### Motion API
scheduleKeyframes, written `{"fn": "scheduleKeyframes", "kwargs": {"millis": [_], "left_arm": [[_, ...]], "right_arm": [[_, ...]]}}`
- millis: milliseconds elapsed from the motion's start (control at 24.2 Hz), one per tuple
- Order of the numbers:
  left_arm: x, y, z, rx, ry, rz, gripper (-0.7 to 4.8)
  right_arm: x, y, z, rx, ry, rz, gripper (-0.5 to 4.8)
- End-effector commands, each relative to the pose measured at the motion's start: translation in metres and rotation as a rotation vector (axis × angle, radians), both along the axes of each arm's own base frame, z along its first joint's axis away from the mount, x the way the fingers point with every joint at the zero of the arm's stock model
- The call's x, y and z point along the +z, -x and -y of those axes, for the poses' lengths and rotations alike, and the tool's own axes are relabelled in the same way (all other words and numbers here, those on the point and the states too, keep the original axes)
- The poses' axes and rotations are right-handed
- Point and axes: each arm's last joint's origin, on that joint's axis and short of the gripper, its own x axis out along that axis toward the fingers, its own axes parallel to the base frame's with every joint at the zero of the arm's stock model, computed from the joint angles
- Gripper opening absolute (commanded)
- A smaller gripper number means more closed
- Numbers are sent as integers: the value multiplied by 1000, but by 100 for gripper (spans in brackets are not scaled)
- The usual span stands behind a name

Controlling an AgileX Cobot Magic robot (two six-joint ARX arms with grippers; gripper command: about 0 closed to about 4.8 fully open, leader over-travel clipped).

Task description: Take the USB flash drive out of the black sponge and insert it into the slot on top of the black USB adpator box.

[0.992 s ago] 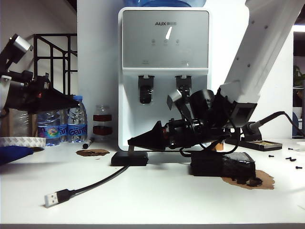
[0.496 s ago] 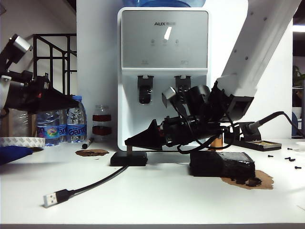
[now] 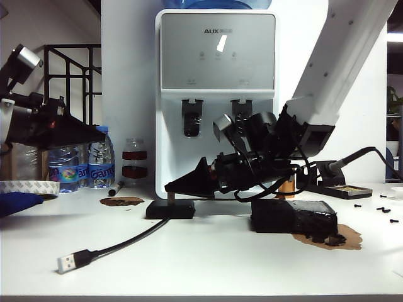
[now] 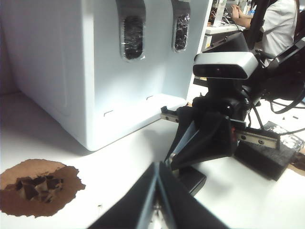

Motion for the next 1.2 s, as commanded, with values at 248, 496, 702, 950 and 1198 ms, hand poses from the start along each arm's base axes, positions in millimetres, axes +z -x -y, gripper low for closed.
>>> {"fn": "scheduleKeyframes", "kwargs": {"millis": [248,496,702,950,1198], "left_arm": [[2,0,1,-9,8,13,-4],[4,0,1,-10,10,34,-4],[4,0,1,-10,10,35,-4],[5,0,1,-27,13,41,-4],[5,0,1,-27,13,41,-4]], "right_arm": [[-2,8,-4,4,10,-245,-3],[-3,11,-5,84,-16,-98,-3],[-4,14,-13,136,-19,86,-3],[-28,19,-13,153,-3,107,-3],[-29,17,-5,142,-45,76,-3]]}}
